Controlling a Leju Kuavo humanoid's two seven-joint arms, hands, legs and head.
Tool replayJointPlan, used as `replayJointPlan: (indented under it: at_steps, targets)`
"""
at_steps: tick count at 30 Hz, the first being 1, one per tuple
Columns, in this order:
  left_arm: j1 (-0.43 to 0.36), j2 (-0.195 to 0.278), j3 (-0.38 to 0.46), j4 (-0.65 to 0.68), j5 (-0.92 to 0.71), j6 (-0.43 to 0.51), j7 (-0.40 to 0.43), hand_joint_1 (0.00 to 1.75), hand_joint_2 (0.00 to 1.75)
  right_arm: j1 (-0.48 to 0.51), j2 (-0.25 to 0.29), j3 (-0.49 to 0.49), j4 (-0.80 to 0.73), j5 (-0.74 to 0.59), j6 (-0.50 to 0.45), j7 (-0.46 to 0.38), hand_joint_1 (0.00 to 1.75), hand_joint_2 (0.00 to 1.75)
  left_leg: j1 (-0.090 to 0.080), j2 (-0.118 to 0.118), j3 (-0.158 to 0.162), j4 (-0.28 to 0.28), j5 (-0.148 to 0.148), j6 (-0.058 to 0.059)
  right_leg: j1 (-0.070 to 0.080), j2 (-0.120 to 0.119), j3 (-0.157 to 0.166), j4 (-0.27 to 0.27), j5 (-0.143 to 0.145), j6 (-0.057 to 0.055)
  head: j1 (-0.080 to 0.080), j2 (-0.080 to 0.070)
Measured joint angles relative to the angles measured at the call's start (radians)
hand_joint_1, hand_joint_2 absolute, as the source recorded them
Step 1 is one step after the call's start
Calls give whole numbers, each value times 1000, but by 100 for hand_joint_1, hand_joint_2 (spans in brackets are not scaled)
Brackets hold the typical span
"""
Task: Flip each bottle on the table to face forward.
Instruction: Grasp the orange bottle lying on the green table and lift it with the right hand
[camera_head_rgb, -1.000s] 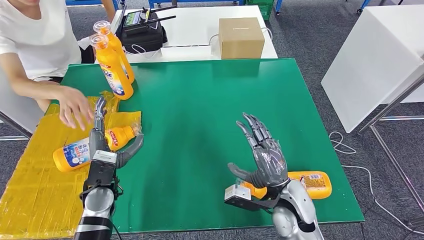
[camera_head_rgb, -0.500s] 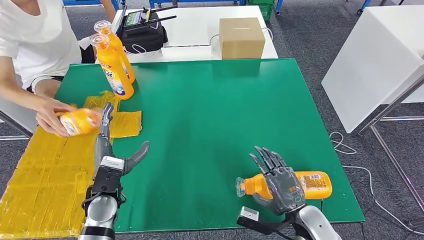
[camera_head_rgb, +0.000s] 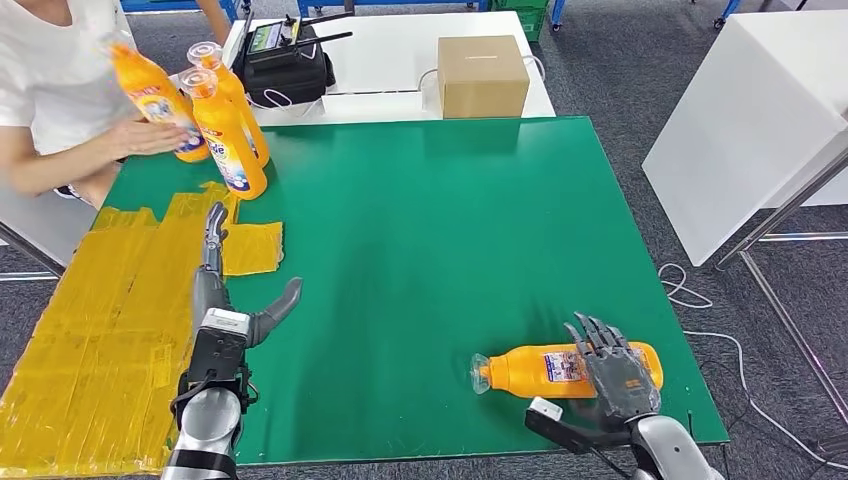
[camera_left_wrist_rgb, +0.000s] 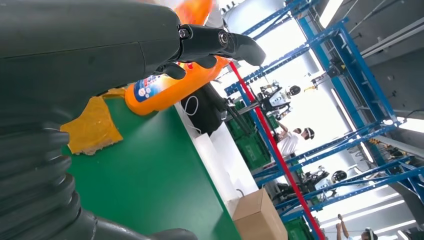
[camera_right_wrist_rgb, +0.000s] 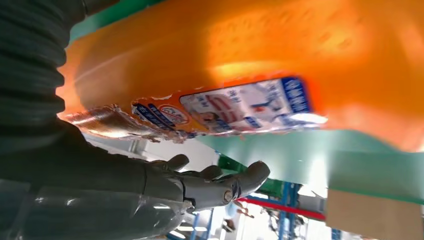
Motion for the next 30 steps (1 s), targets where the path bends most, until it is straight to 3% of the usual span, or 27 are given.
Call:
replayJointPlan:
  at_steps: [15, 16, 20, 30]
  targets:
    - [-8, 0, 0, 11, 15, 0, -6, 0, 175, -92, 23, -40, 109, 18, -3, -23, 0, 175, 0, 0, 2, 0, 0, 0, 0, 0, 1, 0, 0, 0, 0, 0]
    - [-11, 0, 0, 15, 16, 0, -7, 0, 175, -112, 28, -45, 134, 22, -3, -26, 7, 175, -1, 0, 2, 0, 0, 0, 0, 0, 2, 0, 0, 0, 0, 0]
    - [-17, 0, 0, 25, 23, 0, -13, 0, 175, -160, 36, -52, 204, 37, 12, -34, 172, 175, -1, 0, 4, 0, 0, 0, 0, 0, 4, 0, 0, 0, 0, 0]
    - [-37, 0, 0, 47, 40, -3, -25, 0, 175, -248, 2, -48, 362, 85, 48, -35, 175, 175, -1, 0, 12, 0, 0, 1, 0, 0, 11, -2, 0, 1, 0, 0]
